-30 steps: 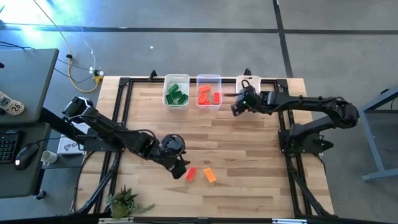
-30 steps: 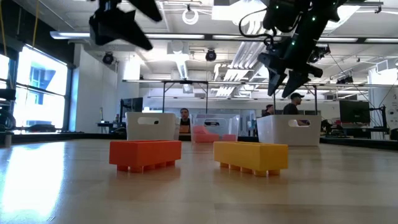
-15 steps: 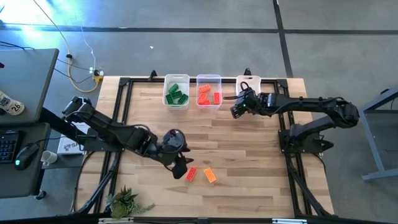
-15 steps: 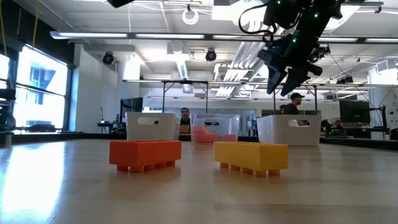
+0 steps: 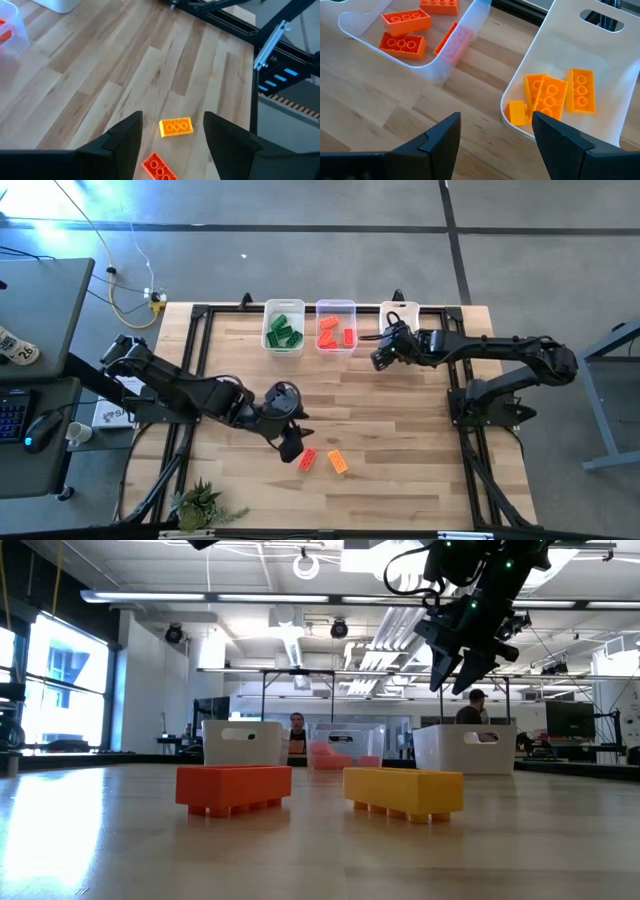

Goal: Sort & place blocks by color
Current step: Put the orange game piece into the transparent bin

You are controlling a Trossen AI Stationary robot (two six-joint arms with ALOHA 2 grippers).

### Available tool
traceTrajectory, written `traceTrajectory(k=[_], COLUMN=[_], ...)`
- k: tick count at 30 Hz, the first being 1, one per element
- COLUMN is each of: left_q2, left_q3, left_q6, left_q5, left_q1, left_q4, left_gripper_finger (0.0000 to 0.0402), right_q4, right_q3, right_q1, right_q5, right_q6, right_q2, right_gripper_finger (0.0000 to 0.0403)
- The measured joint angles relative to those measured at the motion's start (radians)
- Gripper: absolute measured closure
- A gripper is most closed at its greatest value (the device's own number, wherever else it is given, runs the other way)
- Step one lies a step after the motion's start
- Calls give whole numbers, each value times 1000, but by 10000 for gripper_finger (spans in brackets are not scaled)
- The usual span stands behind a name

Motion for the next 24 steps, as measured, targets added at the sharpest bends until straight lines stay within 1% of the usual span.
traceTrajectory(k=[3, 6, 12, 16, 20, 24], left_q2=[0, 0, 1, 1, 5, 30], left_q3=[0, 0, 0, 0, 0, 0], left_q6=[0, 25, 3, -96, -106, -98], left_q5=[1, 27, 33, 20, 18, 18], left_q1=[16, 35, 64, 75, 75, 75], left_q4=[-3, -24, -94, -93, -79, -11], left_gripper_finger=[204, 202, 176, 162, 164, 167], right_q4=[-1, -2, -2, -2, -14, -53], right_q3=[0, 0, 0, 0, 0, 0], right_q1=[0, 0, 0, 0, 0, 0], right_q5=[-2, -4, -5, -6, -6, -1], right_q6=[0, -5, -8, -17, -34, -31], right_q2=[0, 0, 0, 0, 0, 1], right_gripper_finger=[169, 169, 169, 169, 169, 169])
